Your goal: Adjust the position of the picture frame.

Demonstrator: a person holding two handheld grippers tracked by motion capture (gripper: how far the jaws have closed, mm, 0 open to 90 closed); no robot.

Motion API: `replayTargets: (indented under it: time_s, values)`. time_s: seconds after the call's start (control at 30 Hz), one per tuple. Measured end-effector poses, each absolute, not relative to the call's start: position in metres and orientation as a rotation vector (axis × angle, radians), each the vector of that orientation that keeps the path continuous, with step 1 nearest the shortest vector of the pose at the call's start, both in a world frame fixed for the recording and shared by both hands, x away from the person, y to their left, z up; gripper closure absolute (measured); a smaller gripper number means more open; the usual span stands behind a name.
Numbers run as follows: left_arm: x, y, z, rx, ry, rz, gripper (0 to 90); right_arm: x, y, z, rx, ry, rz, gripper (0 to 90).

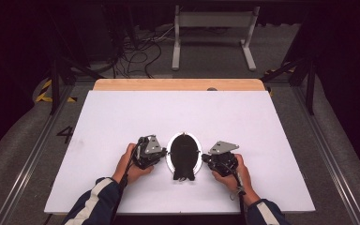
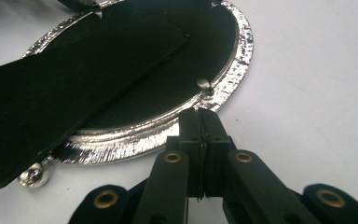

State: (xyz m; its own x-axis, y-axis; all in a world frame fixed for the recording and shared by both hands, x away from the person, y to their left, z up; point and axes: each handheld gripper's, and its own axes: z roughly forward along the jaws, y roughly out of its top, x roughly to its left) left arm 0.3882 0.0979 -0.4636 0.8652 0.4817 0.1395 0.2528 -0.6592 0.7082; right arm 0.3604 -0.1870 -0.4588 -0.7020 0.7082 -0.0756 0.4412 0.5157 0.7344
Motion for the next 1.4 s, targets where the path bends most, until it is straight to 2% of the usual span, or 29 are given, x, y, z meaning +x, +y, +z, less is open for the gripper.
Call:
replayTargets:
  time_s: [0.33, 0.5, 0.83, 1.4]
  values:
    - [0.353, 0.095, -0.462, 2.364, 0.422, 0.373, 85.1, 0.340, -0.184, -0.460, 0.907, 2.438, 1.042, 90.0]
    - [0.355, 0.092, -0.462, 2.359, 0.419, 0.372, 86.2, 0.329, -0.179, -0.460, 0.869, 2.456, 1.039, 90.0]
    - [0.360, 0.085, -0.463, 2.348, 0.432, 0.380, 89.3, 0.335, -0.183, -0.461, 0.889, 2.427, 1.039, 90.0]
    - [0.372, 0.077, -0.464, 2.329, 0.448, 0.378, 89.4, 0.344, -0.190, -0.462, 0.941, 2.387, 1.040, 90.0]
